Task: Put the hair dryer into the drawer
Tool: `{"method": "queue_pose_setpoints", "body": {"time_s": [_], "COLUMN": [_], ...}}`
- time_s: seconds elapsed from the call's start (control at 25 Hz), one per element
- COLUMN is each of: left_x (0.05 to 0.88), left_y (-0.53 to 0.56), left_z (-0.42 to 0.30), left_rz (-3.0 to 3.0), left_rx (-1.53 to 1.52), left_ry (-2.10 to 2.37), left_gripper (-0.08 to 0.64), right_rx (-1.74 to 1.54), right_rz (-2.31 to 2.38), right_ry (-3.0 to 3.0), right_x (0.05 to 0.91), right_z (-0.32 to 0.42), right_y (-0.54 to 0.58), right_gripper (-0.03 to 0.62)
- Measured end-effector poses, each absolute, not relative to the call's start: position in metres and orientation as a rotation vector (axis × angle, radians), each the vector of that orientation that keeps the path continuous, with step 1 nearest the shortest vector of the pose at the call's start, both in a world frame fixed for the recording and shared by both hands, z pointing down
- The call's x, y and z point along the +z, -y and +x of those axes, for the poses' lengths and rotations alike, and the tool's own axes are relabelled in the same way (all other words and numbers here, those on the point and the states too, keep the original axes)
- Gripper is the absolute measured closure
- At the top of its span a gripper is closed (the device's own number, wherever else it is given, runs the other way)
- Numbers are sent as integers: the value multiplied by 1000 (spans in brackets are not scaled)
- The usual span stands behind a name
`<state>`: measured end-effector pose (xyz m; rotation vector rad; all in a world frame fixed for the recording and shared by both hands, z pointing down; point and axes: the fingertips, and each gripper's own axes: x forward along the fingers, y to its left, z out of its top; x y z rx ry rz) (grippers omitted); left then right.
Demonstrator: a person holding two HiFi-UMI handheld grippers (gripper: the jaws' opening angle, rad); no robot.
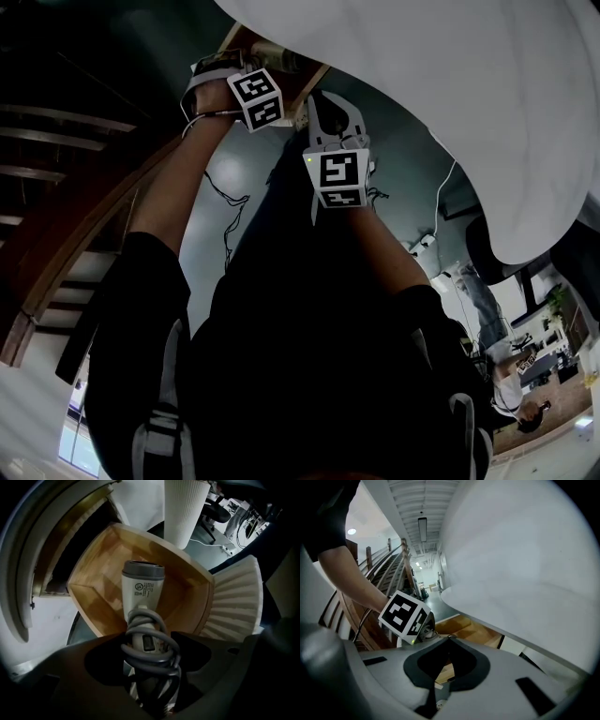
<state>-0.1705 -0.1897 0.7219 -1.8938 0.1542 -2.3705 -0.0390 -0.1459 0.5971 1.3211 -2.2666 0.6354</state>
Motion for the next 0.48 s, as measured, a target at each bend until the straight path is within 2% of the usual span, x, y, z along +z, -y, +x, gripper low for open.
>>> {"method": "queue_pose_setpoints", "body": {"time_s": [0.48], "left_x": [731], "left_y": [197], "left_z": [-172], "left_rz": [-1714], "left_rx": [-2323], "left_ry": [-91], "left_gripper": [256], "right_rx": [647], "right_rz": [1312], "right_ry": [2256], "right_x": [602], "right_z": [-35], "right_y": [147], "right_gripper": [571]}}
